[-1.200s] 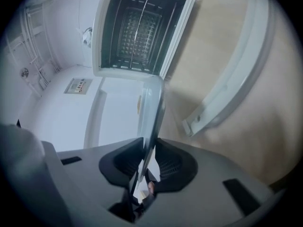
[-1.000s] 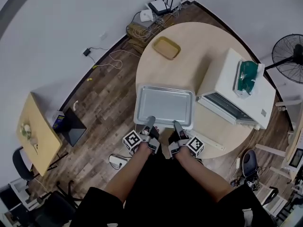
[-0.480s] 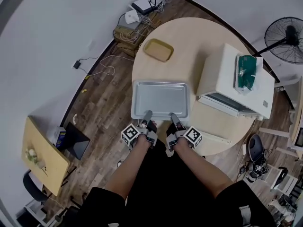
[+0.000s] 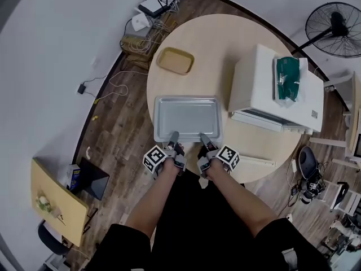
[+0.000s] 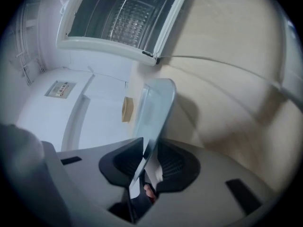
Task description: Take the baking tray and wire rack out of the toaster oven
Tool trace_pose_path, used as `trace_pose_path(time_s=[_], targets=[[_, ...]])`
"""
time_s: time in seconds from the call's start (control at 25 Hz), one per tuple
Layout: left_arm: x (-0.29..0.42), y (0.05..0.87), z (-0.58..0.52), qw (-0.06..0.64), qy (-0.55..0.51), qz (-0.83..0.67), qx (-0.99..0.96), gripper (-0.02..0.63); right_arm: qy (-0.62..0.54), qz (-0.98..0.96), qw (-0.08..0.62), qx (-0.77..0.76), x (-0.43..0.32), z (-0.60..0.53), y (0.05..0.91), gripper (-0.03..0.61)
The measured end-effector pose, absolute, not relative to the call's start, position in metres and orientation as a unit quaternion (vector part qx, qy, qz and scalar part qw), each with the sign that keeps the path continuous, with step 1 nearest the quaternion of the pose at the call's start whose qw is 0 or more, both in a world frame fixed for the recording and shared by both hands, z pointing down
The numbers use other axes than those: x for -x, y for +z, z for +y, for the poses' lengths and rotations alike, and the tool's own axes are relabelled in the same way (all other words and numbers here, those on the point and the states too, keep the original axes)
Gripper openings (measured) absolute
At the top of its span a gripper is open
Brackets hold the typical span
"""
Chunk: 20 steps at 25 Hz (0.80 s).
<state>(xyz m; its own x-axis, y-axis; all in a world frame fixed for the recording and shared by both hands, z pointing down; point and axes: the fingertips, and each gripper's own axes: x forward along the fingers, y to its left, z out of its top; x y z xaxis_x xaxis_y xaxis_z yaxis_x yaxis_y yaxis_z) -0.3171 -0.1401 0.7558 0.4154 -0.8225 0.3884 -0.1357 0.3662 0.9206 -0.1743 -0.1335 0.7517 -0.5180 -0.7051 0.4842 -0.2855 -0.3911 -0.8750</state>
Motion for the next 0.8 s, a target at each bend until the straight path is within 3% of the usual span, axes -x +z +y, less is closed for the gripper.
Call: trace_pose_path(time_s=[0.2,0.52,0.8], targets=[[0.316,0.768,-0.140,0.664,-0.147,-0.526,-0.511,0.086,-0.680,0.535,0.082,0.495,0.172,-0.136,0.757,0.139],[0.304,0.771,-0.136,0.638,0.003,-0.537,-0.552,0.138,-0.671,0.524,-0.072,0.519,0.170,-0.120,0.764,0.156],[0.298,0.778,-0.120,0.657,0.060,-0.508,-0.554,0.178,-0.686,0.509,-0.127,0.505,0.171,-0.103,0.768,0.184]])
